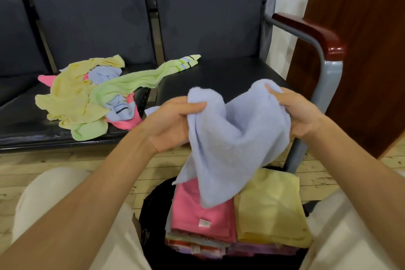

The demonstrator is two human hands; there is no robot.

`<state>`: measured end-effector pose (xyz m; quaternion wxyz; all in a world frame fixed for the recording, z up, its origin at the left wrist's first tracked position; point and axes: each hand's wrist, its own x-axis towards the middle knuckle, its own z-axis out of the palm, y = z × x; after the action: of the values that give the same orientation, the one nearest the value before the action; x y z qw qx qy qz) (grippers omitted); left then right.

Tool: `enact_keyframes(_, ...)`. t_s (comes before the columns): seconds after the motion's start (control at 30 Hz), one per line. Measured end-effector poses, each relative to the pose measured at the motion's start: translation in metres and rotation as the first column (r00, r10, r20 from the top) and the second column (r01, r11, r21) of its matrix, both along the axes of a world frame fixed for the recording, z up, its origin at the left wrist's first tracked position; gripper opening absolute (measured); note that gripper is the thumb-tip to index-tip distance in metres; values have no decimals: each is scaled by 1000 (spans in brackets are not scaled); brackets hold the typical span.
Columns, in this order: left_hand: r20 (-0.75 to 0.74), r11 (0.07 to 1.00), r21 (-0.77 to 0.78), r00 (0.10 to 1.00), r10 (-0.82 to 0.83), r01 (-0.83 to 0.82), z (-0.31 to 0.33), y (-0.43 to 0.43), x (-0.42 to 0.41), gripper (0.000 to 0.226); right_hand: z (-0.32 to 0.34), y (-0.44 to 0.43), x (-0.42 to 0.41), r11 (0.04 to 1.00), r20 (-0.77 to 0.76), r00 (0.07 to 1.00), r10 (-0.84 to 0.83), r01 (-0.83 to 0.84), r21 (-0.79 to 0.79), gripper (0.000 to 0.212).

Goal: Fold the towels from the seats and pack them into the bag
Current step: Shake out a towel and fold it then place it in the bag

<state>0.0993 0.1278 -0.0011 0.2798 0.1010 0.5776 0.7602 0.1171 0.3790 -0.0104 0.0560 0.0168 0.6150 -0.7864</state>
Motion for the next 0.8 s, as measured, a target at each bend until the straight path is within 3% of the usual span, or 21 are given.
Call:
enact_keyframes(0.07, 6, 998, 50, 999, 32, -32, 8, -2, -3, 28, 7, 0, 6, 973, -77, 991, -113, 95, -210, 23)
enact_keyframes(0.13, 52, 995, 33, 995, 90, -92, 8, -6, -8, 32, 10, 1, 8, 927, -57, 978, -199, 170, -335, 14)
enact_keyframes(0.23, 131, 974, 9, 966, 223, -226, -4, -15, -20, 28, 5, 1, 2, 923, 44, 957, -286, 287, -256, 18)
enact_keyframes(0.37, 315, 908, 17, 864, 393, -420, -15, -16, -30, 3, -9, -1, -9, 879, 186, 892, -411, 442, -180, 31)
enact_keyframes(0.43, 381, 847, 71, 799, 465, -527, -16, -20, -34, 13, -10, 2, -18, 860, 191, 867, -461, 489, -144, 28)
enact_keyframes(0.47, 397, 839, 110, 798, 454, -533, -17, -21, -35, 7, -10, 3, -20, 849, 187, 855, -485, 511, -137, 26)
enact_keyframes(0.53, 355, 846, 113, 817, 455, -520, -17, -24, -35, 6, -9, 8, -22, 834, 174, 848, -501, 527, -165, 27)
enact_keyframes(0.6, 249, 836, 49, 817, 520, -547, -15, -27, -35, 20, -10, 11, -20, 849, 150, 868, -474, 496, -182, 35)
enact_keyframes(0.7, 51, 786, -91, 786, 617, -611, -17, -23, -38, 21, -16, 12, -21, 872, 83, 870, -486, 488, -16, 46)
enact_keyframes(0.77, -30, 707, -149, 718, 695, -691, -19, -22, -41, 26, -20, 10, -24, 815, -55, 849, -526, 521, 254, 38)
enact_keyframes(0.8, -64, 675, -148, 688, 723, -723, -20, -22, -41, 23, -22, 10, -24, 743, -168, 842, -513, 534, 404, 30)
